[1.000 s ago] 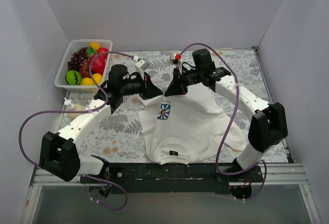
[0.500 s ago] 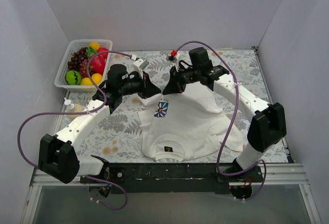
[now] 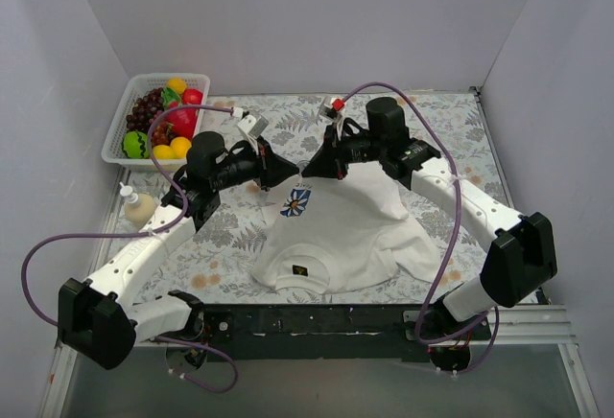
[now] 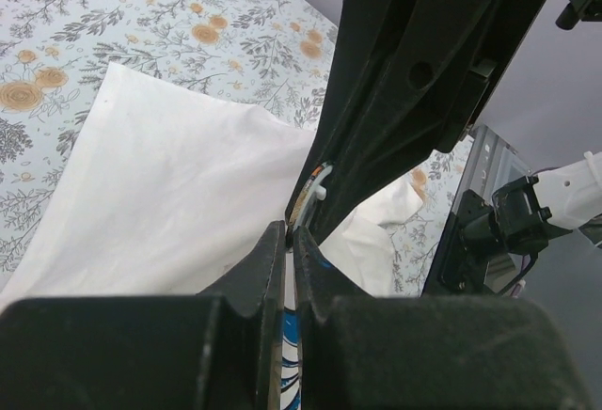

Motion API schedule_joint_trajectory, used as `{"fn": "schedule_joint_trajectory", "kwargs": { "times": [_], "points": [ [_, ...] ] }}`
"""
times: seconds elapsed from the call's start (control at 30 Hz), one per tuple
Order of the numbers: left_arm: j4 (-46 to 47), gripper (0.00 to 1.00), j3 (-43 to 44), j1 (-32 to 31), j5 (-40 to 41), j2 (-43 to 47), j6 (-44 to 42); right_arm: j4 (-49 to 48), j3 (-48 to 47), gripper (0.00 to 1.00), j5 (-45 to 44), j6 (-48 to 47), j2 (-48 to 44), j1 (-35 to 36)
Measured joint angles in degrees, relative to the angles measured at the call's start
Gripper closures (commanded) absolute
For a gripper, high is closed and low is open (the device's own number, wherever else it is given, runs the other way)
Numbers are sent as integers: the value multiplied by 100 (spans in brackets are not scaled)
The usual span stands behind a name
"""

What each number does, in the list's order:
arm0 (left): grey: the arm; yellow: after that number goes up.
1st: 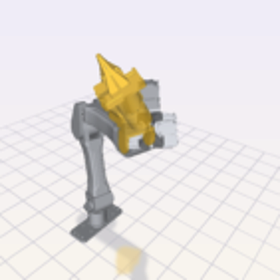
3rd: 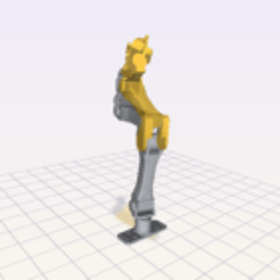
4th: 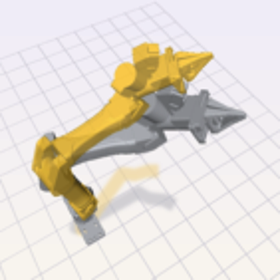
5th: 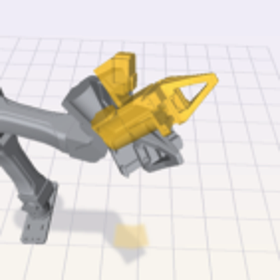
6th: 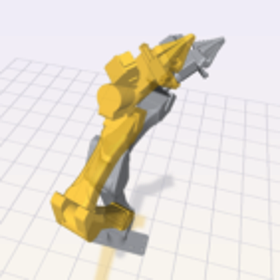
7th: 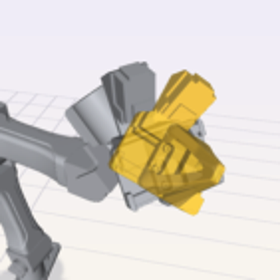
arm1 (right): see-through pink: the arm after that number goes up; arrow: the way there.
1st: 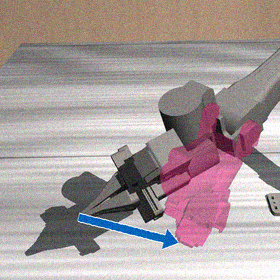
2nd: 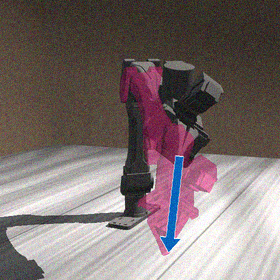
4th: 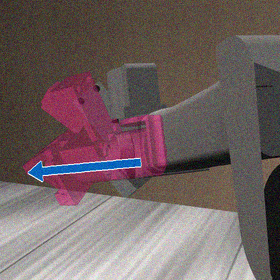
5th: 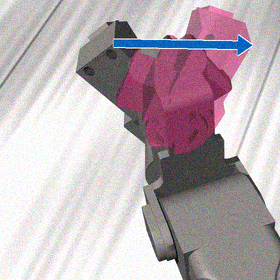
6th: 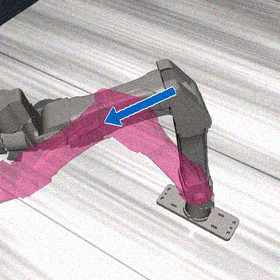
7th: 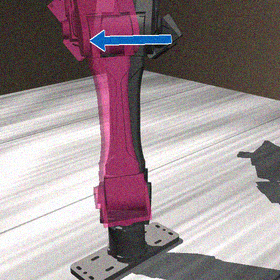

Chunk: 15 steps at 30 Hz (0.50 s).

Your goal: Pin the brooch onto the clothing

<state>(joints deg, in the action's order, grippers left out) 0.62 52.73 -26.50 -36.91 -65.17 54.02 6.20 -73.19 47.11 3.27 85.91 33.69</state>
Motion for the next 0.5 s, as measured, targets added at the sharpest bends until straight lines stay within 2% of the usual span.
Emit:
{"fn": "schedule_joint_trajectory", "kwargs": {
  "times": [0.33,0.43,0.47,0.5],
  "points": [
    [295,100,-249,-61,120,157,192,-846,446,98,490,-24,-94,-92],
    [323,100,-256,-94,116,175,234,-1084,601,92,608,-52,-175,-118],
    [337,100,-256,-109,109,175,245,-1143,662,83,629,-57,-225,-131],
    [367,100,-256,-127,101,175,258,-1207,706,82,658,-61,-269,-142]
  ]
}}
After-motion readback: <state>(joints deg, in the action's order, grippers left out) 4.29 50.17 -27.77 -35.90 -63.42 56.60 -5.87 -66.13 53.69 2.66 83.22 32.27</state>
